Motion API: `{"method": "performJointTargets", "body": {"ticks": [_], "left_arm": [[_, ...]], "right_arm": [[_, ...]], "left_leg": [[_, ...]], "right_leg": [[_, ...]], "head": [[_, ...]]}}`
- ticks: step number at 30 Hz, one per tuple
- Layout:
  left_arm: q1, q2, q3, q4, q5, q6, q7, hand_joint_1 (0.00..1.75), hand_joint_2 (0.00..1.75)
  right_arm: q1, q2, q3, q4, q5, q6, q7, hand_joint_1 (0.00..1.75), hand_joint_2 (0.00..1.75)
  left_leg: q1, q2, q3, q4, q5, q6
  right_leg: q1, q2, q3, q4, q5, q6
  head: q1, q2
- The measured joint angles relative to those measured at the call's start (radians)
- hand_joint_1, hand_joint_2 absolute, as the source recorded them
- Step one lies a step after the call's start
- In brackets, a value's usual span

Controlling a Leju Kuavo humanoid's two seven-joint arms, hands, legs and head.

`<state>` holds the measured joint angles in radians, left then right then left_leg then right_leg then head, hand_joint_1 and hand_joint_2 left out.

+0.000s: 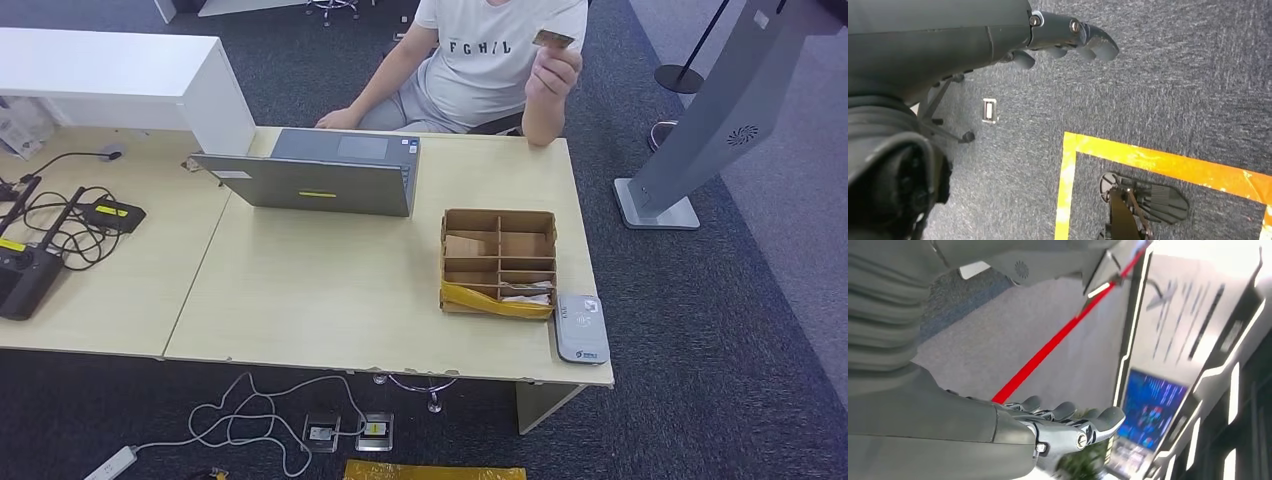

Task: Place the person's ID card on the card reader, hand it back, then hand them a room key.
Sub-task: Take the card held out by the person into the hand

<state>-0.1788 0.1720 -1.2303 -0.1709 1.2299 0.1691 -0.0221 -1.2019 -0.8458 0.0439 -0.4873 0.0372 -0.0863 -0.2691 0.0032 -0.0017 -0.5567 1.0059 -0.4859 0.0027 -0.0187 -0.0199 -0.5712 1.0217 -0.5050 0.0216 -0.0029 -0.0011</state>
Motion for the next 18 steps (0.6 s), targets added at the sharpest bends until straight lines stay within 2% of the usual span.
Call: {"method": "performJointTargets", "body": {"ticks": [4, 8, 11, 18], "left_arm": [[-0.003, 0.000, 0.000, 0.000, 0.000, -0.001, 0.000, 0.00, 0.00], [-0.005, 0.000, 0.000, 0.000, -0.001, -0.003, 0.001, 0.00, 0.00], [-0.006, 0.000, 0.000, 0.000, -0.003, -0.006, 0.001, 0.00, 0.00], [-0.010, 0.000, -0.001, 0.000, -0.014, -0.013, 0.011, 0.00, 0.00]], "right_arm": [[0.004, 0.021, 0.136, -0.049, 0.103, 0.058, 0.017, 0.00, 1.75], [0.037, 0.042, 0.260, -0.116, 0.202, 0.065, 0.067, 0.00, 1.75], [0.068, 0.058, 0.350, -0.170, 0.236, 0.061, 0.095, 0.00, 1.75], [0.112, 0.083, 0.498, -0.247, 0.286, 0.050, 0.103, 0.00, 1.75]], "left_leg": [[0.001, 0.000, 0.000, 0.000, 0.000, 0.000], [0.001, -0.001, 0.000, 0.000, 0.000, 0.000], [0.001, 0.000, 0.000, 0.000, 0.000, 0.000], [0.001, -0.001, -0.001, 0.000, 0.000, -0.001]], "right_leg": [[0.000, 0.000, 0.000, 0.000, 0.000, 0.000], [0.001, -0.001, 0.000, 0.000, 0.000, 0.000], [0.001, 0.000, 0.000, 0.000, 0.000, 0.000], [0.001, 0.000, 0.000, 0.000, 0.000, 0.000]], "head": [[0.000, 0.000], [0.000, 0.000], [0.000, 0.000], [0.000, 0.000]]}}
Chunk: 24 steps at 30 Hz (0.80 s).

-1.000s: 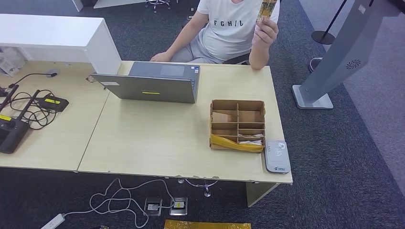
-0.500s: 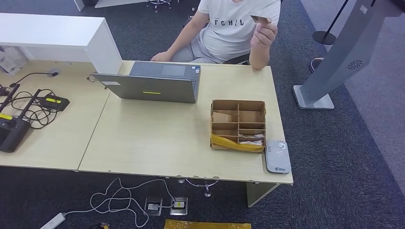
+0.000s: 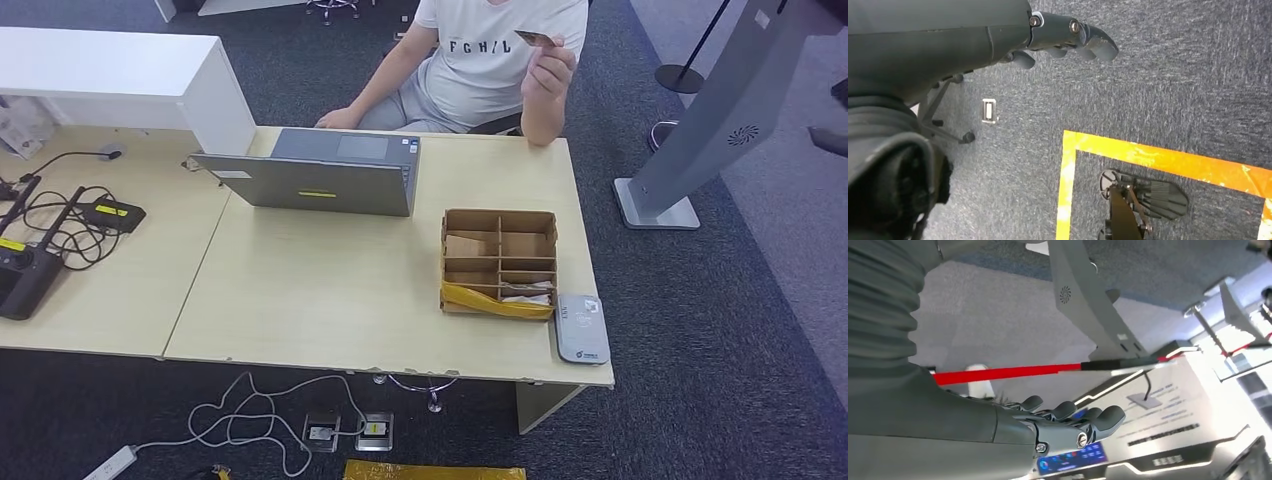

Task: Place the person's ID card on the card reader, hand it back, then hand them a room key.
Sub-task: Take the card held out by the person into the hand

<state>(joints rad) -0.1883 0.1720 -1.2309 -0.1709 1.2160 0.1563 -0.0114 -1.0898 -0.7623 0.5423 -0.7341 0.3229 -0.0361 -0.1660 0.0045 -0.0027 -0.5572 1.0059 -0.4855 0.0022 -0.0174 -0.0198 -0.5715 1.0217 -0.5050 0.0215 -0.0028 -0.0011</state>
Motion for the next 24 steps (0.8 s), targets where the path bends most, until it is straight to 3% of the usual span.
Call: {"method": "performJointTargets", "body": {"ticks": [11, 16, 24], "left_arm": [[-0.007, 0.000, -0.006, 0.000, -0.012, -0.002, 0.013, 0.00, 0.00], [-0.007, 0.000, -0.006, 0.000, -0.014, -0.003, 0.015, 0.00, 0.00], [-0.009, 0.000, -0.011, 0.000, -0.018, 0.003, 0.022, 0.00, 0.00]], "right_arm": [[0.072, 0.064, 0.179, -0.057, 0.100, -0.177, 0.029, 0.00, 1.75], [0.081, 0.083, 0.216, -0.057, 0.099, -0.194, 0.025, 0.00, 1.75], [0.109, 0.127, 0.243, -0.054, 0.117, -0.298, -0.008, 0.00, 1.75]], "left_leg": [[0.001, 0.000, 0.000, 0.000, 0.000, 0.000], [0.001, 0.000, 0.000, 0.000, 0.000, 0.000], [0.001, 0.000, 0.000, 0.000, 0.000, -0.001]], "right_leg": [[0.001, 0.000, 0.000, 0.000, 0.000, 0.000], [0.001, -0.001, 0.000, 0.000, 0.000, 0.000], [0.001, 0.000, 0.000, 0.000, 0.000, 0.000]], "head": [[0.000, 0.000], [0.000, 0.000], [0.000, 0.000]]}}
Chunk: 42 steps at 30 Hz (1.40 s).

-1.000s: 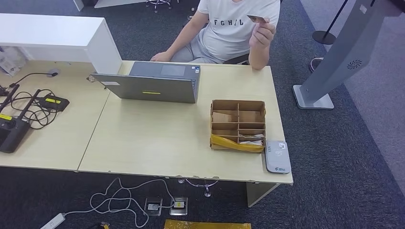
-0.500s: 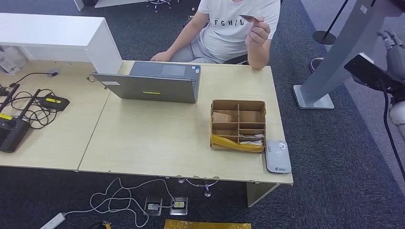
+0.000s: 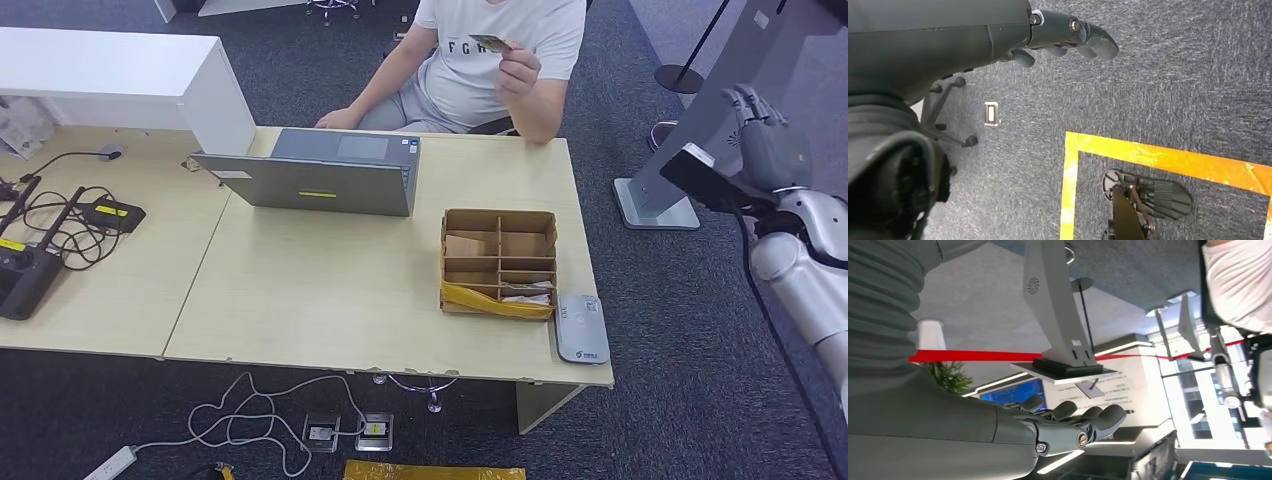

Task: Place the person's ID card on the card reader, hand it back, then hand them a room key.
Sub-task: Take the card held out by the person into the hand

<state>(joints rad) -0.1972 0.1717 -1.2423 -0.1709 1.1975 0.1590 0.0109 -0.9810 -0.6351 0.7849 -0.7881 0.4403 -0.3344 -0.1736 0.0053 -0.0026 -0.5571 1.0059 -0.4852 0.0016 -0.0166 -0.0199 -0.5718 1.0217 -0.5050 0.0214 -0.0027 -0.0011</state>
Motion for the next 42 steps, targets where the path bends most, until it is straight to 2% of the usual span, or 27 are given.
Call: {"method": "performJointTargets", "body": {"ticks": [10, 31, 32, 35, 36, 42], "left_arm": [[0.001, 0.000, -0.003, 0.000, 0.001, 0.005, 0.008, 0.00, 0.00], [0.007, 0.000, -0.013, 0.000, 0.002, 0.009, 0.013, 0.00, 0.00], [0.007, 0.000, -0.013, 0.000, 0.002, 0.009, 0.013, 0.00, 0.00], [0.007, 0.000, -0.013, 0.000, 0.001, 0.009, 0.013, 0.00, 0.00], [0.007, 0.000, -0.013, 0.000, 0.001, 0.009, 0.013, 0.00, 0.00], [0.007, 0.000, -0.013, 0.000, 0.001, 0.009, 0.017, 0.00, 0.00]], "right_arm": [[0.013, 0.063, 0.014, 0.012, 0.034, -0.019, -0.010, 0.00, 1.75], [0.022, 0.116, 0.019, 0.020, 0.107, -0.005, 0.006, 0.00, 1.75], [0.022, 0.117, 0.019, 0.020, 0.108, -0.004, 0.006, 0.37, 1.75], [0.024, 0.120, 0.015, 0.022, 0.107, 0.001, 0.006, 1.68, 1.75], [0.025, 0.120, 0.013, 0.023, 0.107, 0.002, 0.006, 1.75, 1.75], [0.033, 0.121, -0.002, 0.028, 0.108, 0.014, 0.006, 1.75, 1.75]], "left_leg": [[0.000, 0.000, 0.000, 0.000, 0.000, 0.000], [0.000, 0.000, 0.000, 0.000, 0.000, 0.000], [0.000, 0.000, 0.000, 0.000, 0.000, 0.000], [0.000, 0.000, 0.000, 0.000, 0.000, 0.000], [0.000, 0.000, 0.000, 0.000, 0.000, 0.000], [0.000, 0.000, 0.000, 0.000, 0.000, 0.000]], "right_leg": [[0.000, 0.000, 0.000, 0.000, 0.000, 0.000], [0.000, 0.000, 0.000, 0.000, 0.000, 0.000], [0.000, 0.000, 0.000, 0.000, 0.000, 0.000], [0.000, 0.000, 0.000, 0.000, 0.000, 0.000], [0.000, 0.000, 0.000, 0.000, 0.000, 0.000], [0.000, 0.000, 0.000, 0.000, 0.000, 0.000]], "head": [[0.000, 0.000], [0.000, 0.000], [0.000, 0.000], [0.000, 0.000], [0.000, 0.000], [0.000, 0.000]]}}
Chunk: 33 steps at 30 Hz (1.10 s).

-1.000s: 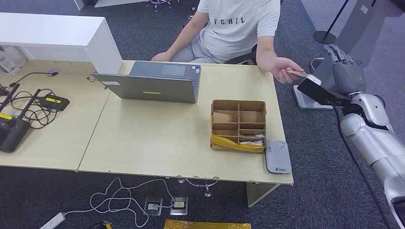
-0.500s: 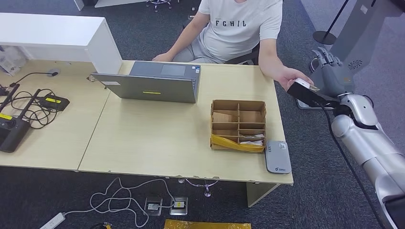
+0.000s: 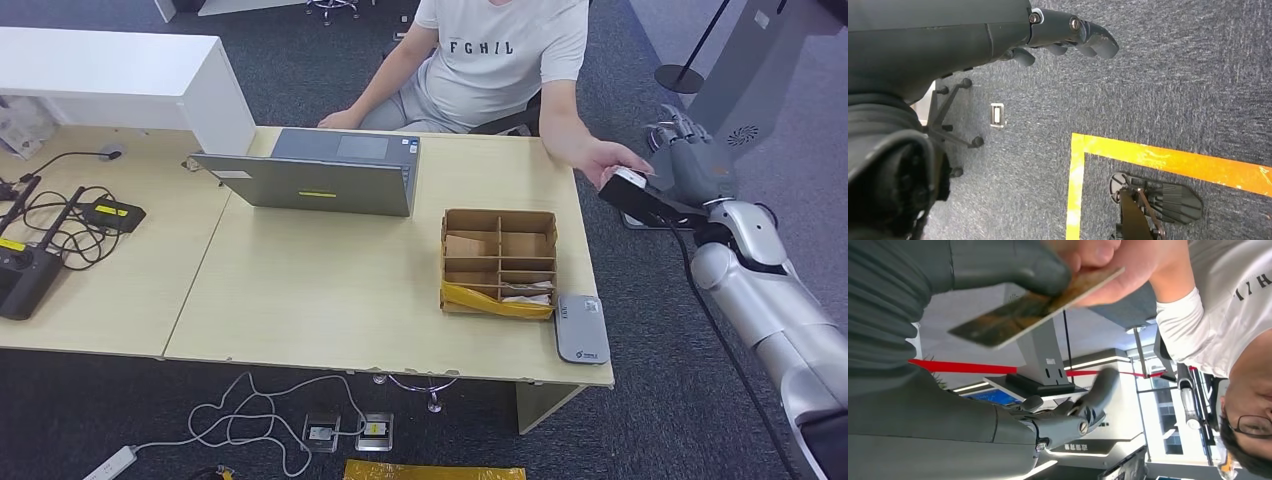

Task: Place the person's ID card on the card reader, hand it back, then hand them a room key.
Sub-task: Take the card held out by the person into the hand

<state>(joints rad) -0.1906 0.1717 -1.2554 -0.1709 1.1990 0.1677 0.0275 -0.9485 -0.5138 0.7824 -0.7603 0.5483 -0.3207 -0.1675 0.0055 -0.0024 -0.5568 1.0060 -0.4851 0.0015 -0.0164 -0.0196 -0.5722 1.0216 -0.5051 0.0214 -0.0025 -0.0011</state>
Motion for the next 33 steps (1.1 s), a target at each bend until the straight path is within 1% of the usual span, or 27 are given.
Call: {"method": "performJointTargets", "body": {"ticks": [12, 20, 27, 33], "left_arm": [[0.000, 0.000, 0.000, 0.000, 0.000, 0.003, 0.001, 0.00, 0.00], [0.000, 0.000, 0.000, 0.000, 0.000, 0.004, 0.001, 0.00, 0.00], [0.000, 0.000, 0.000, 0.000, 0.001, 0.004, 0.001, 0.00, 0.00], [0.002, 0.000, 0.000, 0.000, 0.010, 0.004, 0.001, 0.00, 0.00]], "right_arm": [[0.018, -0.008, -0.041, 0.003, 0.017, 0.004, 0.000, 1.75, 1.75], [0.048, -0.029, -0.071, 0.003, 0.019, 0.004, 0.013, 1.75, 1.75], [0.059, -0.043, -0.078, 0.003, 0.030, 0.004, 0.019, 1.75, 1.75], [0.092, -0.072, -0.084, -0.017, 0.043, 0.002, 0.036, 1.75, 1.75]], "left_leg": [[0.000, 0.000, 0.000, 0.000, 0.000, 0.000], [0.000, 0.000, 0.000, 0.000, 0.000, 0.000], [0.000, 0.001, 0.000, 0.000, 0.000, 0.000], [0.000, 0.001, 0.000, 0.000, 0.000, 0.000]], "right_leg": [[0.000, 0.000, 0.000, 0.000, 0.000, 0.000], [0.000, 0.001, 0.000, 0.000, 0.000, 0.000], [0.000, 0.001, 0.000, 0.000, 0.000, 0.000], [0.000, 0.001, 0.000, 0.000, 0.000, 0.000]], "head": [[0.000, 0.000], [0.000, 0.000], [0.000, 0.000], [0.000, 0.000]]}}
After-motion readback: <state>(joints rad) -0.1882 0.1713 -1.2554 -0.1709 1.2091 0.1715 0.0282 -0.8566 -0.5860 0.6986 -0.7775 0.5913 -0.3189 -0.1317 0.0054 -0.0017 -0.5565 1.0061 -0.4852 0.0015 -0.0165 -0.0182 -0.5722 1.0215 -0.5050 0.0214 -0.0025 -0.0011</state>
